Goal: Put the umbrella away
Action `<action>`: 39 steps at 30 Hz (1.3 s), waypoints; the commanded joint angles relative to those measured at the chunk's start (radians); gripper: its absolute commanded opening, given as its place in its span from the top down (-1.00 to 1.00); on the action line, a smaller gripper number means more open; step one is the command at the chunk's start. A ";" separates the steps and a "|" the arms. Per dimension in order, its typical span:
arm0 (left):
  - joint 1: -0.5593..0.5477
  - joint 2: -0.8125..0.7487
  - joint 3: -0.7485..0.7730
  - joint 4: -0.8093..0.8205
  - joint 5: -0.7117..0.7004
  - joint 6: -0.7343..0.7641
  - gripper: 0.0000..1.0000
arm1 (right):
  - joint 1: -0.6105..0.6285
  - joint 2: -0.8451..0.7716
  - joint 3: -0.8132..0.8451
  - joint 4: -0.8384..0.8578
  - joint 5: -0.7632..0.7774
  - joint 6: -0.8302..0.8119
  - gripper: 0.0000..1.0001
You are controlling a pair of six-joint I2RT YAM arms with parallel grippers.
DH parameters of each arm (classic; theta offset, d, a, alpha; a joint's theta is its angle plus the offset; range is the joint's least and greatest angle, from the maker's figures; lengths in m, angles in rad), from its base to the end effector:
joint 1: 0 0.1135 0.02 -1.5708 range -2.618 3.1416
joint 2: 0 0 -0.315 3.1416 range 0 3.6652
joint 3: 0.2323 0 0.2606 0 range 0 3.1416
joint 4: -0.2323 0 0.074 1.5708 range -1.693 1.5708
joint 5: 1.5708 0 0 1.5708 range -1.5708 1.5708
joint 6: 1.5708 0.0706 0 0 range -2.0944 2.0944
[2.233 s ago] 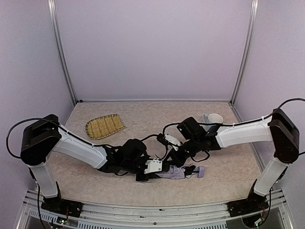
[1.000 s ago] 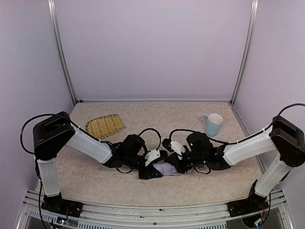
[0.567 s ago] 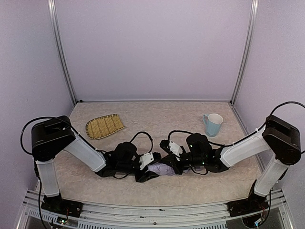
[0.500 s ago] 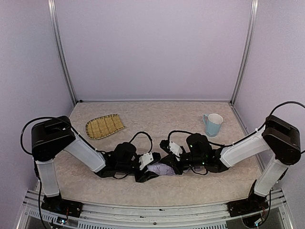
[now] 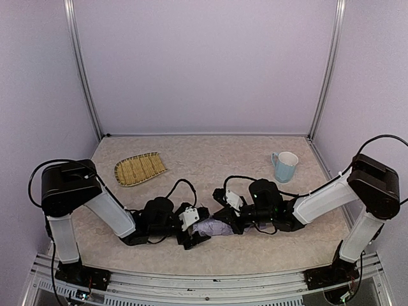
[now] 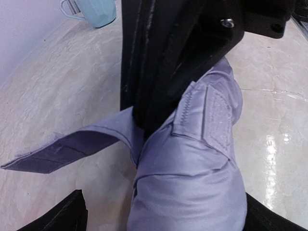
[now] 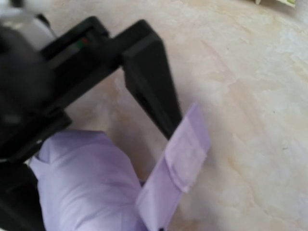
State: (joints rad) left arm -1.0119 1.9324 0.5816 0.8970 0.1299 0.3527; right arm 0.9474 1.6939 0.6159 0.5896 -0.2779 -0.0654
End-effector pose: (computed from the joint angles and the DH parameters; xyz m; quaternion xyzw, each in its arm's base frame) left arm 0.1910 -0.3226 0.1106 0.5603 0.6351 -0.2232 0.4825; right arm 0.1926 0.3010 0.1645 -0.4741 0.7077 0.3251 0.4107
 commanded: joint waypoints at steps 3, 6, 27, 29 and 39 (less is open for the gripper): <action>-0.013 -0.056 -0.114 0.174 -0.030 0.047 -0.97 | 0.016 0.045 -0.012 -0.113 -0.013 -0.013 1.00; -0.017 -0.080 -0.158 0.232 -0.012 0.061 -0.97 | 0.015 0.052 -0.006 -0.117 -0.013 -0.014 1.00; 0.005 -0.173 -0.164 0.129 0.107 -0.004 -0.41 | 0.016 0.055 -0.008 -0.097 -0.015 0.003 1.00; -0.011 -0.157 -0.150 0.115 0.119 0.030 -0.49 | 0.015 0.054 -0.007 -0.099 -0.010 0.004 1.00; -0.008 0.035 -0.056 0.262 0.030 0.036 -0.72 | 0.015 0.059 -0.005 -0.096 -0.014 0.003 1.00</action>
State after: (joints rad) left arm -1.0344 1.9167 0.4885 1.0588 0.1665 0.3904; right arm 0.9474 1.7058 0.6254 0.5915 -0.2764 -0.0654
